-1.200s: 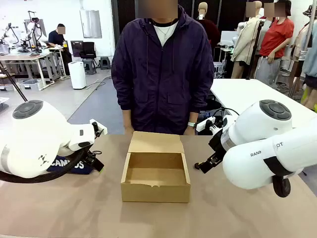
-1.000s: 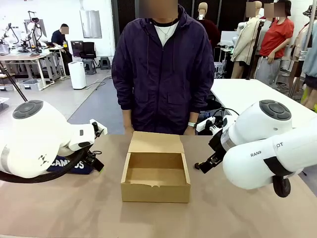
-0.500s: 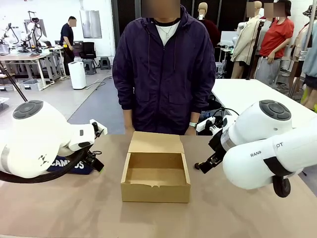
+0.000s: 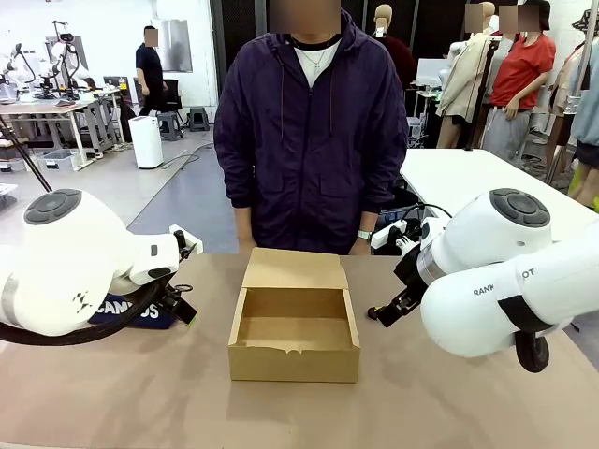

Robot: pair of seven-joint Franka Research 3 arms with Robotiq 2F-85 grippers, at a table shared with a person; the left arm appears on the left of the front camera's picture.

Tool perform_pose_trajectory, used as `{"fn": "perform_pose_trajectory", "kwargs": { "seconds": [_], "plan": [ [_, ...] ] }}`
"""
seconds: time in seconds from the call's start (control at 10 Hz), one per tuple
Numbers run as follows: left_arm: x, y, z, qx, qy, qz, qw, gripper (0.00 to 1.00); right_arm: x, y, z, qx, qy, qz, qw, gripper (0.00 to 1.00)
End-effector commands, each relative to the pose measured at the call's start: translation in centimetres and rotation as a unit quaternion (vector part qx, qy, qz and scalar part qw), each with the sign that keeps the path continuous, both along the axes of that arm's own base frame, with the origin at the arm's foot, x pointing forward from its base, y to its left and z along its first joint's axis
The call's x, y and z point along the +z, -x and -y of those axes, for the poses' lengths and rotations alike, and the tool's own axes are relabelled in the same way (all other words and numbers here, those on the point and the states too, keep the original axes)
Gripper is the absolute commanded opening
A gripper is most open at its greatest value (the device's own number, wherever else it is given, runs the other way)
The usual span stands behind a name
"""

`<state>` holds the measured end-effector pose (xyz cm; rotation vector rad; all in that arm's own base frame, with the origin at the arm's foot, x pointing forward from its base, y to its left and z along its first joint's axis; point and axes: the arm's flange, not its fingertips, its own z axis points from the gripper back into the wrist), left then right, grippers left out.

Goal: Pack the items into the box.
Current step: Pick up the item indicated by the person and place it inside the Mailer Box.

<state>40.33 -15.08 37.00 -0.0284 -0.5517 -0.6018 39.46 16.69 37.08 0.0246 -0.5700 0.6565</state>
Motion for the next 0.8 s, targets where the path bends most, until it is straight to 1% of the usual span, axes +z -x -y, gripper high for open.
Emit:
{"fn": "perform_pose_trajectory", "kwargs": {
  "seconds": [0.0,0.1,0.2,0.3,0.4,0.5,0.6,0.7],
  "plan": [
    [0.0,0.0,0.0,0.000,0.000,0.000,1.000,1.00,0.5,0.4,-0.7,0.032,-0.033,-0.059,0.997,1.00],
    [1.8,0.6,0.4,-0.026,-0.034,-0.124,0.991,1.00,2.4,0.2,0.0,0.019,-0.067,-0.125,0.990,1.00],
    [5.2,1.0,1.7,0.108,0.090,-0.146,0.979,1.00,6.0,0.1,1.5,-0.077,-0.129,-0.167,0.974,1.00],
    [9.1,2.3,0.5,0.070,0.181,-0.199,0.961,1.00,10.0,0.9,4.0,-0.107,-0.217,-0.187,0.952,1.00],
    [12.1,2.8,-1.3,0.041,0.299,-0.216,0.928,1.00,12.5,1.8,6.5,-0.089,-0.284,-0.193,0.935,1.00],
    [15.5,4.2,-5.0,0.027,0.421,-0.204,0.883,1.00,15.0,3.7,10.0,-0.086,-0.372,-0.213,0.900,1.00],
    [17.5,5.5,-9.1,0.041,0.516,-0.154,0.841,1.00,16.1,5.3,14.2,-0.090,-0.444,-0.216,0.865,1.00],
    [18.5,7.9,-14.7,0.074,0.597,-0.096,0.793,1.00,16.0,6.9,19.8,-0.142,-0.518,-0.213,0.816,1.00]
  ]
}}
